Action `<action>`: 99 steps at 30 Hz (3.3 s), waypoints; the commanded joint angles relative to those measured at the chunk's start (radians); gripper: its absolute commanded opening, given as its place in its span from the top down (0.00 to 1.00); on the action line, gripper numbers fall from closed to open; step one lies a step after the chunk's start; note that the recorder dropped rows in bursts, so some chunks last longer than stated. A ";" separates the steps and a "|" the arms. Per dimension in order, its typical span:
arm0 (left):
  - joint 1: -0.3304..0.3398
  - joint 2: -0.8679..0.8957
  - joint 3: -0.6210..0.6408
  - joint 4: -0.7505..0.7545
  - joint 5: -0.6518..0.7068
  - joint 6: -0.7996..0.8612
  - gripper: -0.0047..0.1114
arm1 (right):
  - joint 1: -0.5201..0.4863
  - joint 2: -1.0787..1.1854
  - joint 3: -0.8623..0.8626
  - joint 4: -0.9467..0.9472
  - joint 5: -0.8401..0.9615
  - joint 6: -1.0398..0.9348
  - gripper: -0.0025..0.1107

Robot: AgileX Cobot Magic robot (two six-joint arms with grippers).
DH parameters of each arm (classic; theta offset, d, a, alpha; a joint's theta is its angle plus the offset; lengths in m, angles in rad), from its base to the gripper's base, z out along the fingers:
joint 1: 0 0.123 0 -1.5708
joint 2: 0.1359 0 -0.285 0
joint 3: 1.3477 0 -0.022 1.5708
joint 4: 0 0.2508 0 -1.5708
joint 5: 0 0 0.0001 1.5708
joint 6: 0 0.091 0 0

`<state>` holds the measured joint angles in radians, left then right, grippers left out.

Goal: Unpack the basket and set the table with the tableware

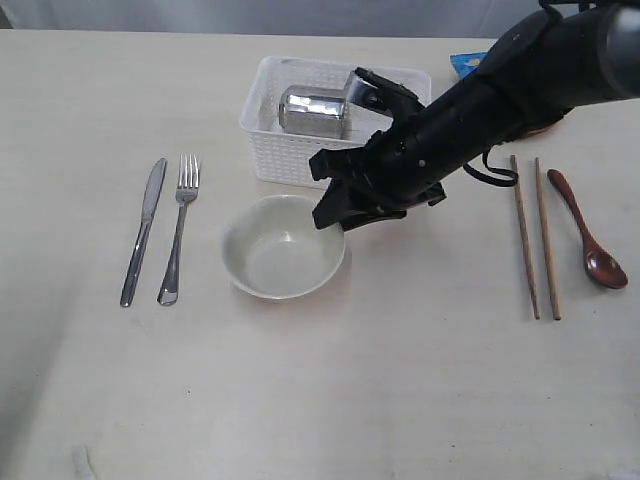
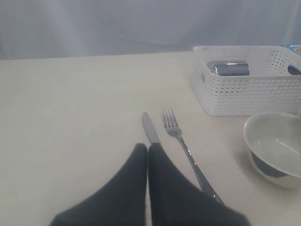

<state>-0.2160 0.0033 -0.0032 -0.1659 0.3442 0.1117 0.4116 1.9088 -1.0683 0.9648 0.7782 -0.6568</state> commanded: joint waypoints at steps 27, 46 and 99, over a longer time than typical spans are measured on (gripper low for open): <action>-0.006 -0.003 0.003 0.002 -0.002 -0.002 0.96 | -0.116 -0.185 -0.430 -0.367 0.136 0.450 0.56; -0.006 -0.003 0.003 0.002 -0.002 -0.002 0.96 | -0.095 0.290 -0.662 -0.362 0.103 0.476 0.56; -0.006 -0.003 0.003 0.002 -0.002 -0.001 0.96 | 0.037 -0.038 -0.663 -0.257 0.409 0.110 0.98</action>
<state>-0.2160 0.0033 -0.0032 -0.1659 0.3442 0.1117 0.4231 1.8855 -1.7269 0.7276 1.1093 -0.5308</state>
